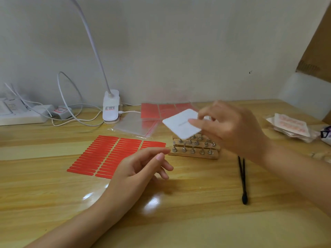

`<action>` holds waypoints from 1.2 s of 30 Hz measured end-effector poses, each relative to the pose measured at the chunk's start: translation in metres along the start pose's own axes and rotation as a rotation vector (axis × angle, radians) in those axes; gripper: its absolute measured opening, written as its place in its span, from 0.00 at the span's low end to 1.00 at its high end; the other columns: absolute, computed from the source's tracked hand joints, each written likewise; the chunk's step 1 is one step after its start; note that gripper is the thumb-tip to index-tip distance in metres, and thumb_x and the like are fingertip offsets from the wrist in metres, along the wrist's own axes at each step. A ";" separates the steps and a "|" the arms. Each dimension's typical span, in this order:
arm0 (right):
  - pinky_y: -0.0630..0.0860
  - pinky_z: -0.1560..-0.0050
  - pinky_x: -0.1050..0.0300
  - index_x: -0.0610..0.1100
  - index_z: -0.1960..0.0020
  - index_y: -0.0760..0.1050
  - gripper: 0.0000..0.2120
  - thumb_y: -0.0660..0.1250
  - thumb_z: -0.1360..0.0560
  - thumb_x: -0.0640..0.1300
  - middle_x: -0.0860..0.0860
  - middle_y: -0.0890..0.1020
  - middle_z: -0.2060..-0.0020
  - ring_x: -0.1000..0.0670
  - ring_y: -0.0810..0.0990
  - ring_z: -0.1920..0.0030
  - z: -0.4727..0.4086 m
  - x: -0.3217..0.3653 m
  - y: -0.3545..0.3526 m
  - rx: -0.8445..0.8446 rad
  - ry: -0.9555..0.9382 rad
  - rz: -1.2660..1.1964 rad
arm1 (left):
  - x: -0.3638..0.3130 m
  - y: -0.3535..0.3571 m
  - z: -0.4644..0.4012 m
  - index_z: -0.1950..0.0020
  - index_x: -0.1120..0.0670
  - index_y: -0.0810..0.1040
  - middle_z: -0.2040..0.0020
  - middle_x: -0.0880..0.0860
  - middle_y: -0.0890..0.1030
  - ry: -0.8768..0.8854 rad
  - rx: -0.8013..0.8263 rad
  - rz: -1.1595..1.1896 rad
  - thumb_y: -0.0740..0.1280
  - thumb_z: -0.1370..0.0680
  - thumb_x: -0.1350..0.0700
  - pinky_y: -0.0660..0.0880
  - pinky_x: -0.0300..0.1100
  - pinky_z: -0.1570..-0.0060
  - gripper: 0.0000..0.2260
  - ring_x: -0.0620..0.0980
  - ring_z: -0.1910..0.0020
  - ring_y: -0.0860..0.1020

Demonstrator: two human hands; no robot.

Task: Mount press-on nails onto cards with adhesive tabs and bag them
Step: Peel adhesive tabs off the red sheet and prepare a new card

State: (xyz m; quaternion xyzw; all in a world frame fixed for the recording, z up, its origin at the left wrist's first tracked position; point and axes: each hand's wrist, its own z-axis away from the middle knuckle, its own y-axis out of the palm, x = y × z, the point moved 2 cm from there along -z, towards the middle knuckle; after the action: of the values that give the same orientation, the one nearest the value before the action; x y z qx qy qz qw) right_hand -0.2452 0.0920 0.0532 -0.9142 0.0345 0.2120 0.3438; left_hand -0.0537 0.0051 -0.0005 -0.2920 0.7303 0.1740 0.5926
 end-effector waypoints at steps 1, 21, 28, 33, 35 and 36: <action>0.68 0.72 0.58 0.37 0.54 0.83 0.07 0.66 0.27 0.35 0.44 0.82 0.65 0.47 0.76 0.68 0.004 0.009 -0.003 -0.022 -0.020 0.009 | 0.000 0.000 0.000 0.51 0.52 0.81 0.62 0.54 0.83 -0.008 -0.007 0.010 0.64 0.30 0.49 0.76 0.40 0.64 0.13 0.47 0.65 0.80; 0.74 0.61 0.66 0.54 0.55 0.79 0.15 0.66 0.37 0.59 0.56 0.81 0.64 0.58 0.77 0.65 0.033 0.054 -0.017 0.086 1.065 -1.056 | 0.001 -0.004 -0.004 0.55 0.52 0.82 0.59 0.54 0.85 -0.068 -0.061 0.129 0.68 0.32 0.55 0.77 0.35 0.69 0.08 0.47 0.65 0.82; 0.72 0.66 0.70 0.47 0.62 0.81 0.10 0.66 0.35 0.53 0.56 0.80 0.72 0.60 0.75 0.70 0.032 0.062 -0.015 0.174 1.126 -1.244 | -0.002 0.004 0.000 0.50 0.56 0.76 0.56 0.53 0.85 -0.136 -0.023 0.209 0.69 0.35 0.56 0.77 0.34 0.70 0.15 0.50 0.62 0.84; 0.75 0.64 0.64 0.44 0.58 0.80 0.14 0.65 0.36 0.53 0.51 0.82 0.68 0.56 0.78 0.69 0.033 0.058 -0.011 0.028 1.236 -1.324 | -0.004 0.015 0.007 0.44 0.50 0.76 0.51 0.49 0.84 -0.149 0.220 0.097 0.73 0.32 0.56 0.79 0.37 0.62 0.18 0.50 0.53 0.83; 0.73 0.68 0.67 0.43 0.56 0.79 0.13 0.64 0.33 0.51 0.53 0.81 0.70 0.58 0.75 0.72 0.033 0.058 -0.012 0.032 1.214 -1.322 | -0.005 0.015 0.007 0.44 0.48 0.78 0.50 0.50 0.84 -0.175 0.241 0.104 0.72 0.32 0.52 0.80 0.42 0.60 0.16 0.50 0.52 0.83; 0.72 0.69 0.69 0.44 0.56 0.79 0.12 0.63 0.32 0.50 0.54 0.81 0.71 0.59 0.74 0.73 0.033 0.057 -0.012 0.050 1.190 -1.316 | -0.005 0.013 0.006 0.45 0.48 0.79 0.50 0.52 0.84 -0.189 0.218 0.125 0.71 0.32 0.50 0.81 0.47 0.59 0.15 0.51 0.54 0.83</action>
State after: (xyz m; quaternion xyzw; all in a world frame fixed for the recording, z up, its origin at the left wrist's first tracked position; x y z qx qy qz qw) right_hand -0.2030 0.1273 0.0154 -0.6997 -0.3205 -0.5399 0.3408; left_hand -0.0566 0.0195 0.0015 -0.1625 0.7026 0.1570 0.6748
